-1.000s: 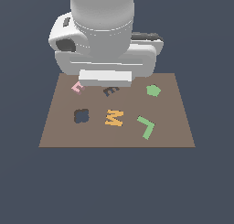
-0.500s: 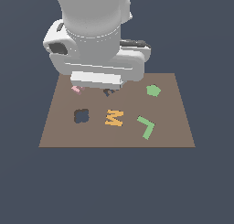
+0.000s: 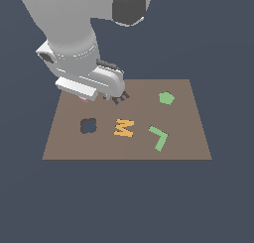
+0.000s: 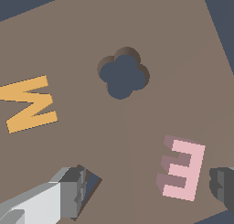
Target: Insert a designated object into the corresponding slot on a board.
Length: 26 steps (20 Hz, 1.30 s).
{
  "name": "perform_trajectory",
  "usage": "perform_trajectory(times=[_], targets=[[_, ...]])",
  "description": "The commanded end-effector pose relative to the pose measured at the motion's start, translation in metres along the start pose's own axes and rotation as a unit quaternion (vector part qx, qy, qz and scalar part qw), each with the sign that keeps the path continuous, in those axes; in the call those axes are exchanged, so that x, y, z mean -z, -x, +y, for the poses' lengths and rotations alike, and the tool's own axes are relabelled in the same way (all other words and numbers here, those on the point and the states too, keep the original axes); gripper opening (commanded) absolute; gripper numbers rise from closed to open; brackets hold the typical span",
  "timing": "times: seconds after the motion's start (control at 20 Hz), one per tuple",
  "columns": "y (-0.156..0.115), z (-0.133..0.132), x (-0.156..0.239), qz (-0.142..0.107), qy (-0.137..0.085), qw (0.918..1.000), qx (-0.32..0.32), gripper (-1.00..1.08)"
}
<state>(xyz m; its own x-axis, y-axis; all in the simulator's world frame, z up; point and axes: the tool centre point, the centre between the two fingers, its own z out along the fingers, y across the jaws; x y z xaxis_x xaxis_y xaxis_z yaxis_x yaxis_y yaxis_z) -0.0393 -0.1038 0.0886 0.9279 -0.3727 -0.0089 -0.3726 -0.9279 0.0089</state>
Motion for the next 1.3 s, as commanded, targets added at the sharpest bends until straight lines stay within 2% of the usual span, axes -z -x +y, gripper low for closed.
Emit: perform_trajectory(times=[0.0,0.4,1.15,1.2,1.25], targets=[[0.005,0.017,-0.013,0.002,-0.001,0.9994,-0.036,1.0],[0.015,0.045,-0.036,0.004,-0.004,0.9955,-0.094,1.0],[0.017,0.047,-0.059,0.004,-0.005,0.9949,-0.101,1.0],[0.017,0.047,-0.059,0.004,-0.005,0.9949,-0.101,-1.0],[0.017,0.047,-0.059,0.004,-0.005,0.9949,-0.101,-1.0]])
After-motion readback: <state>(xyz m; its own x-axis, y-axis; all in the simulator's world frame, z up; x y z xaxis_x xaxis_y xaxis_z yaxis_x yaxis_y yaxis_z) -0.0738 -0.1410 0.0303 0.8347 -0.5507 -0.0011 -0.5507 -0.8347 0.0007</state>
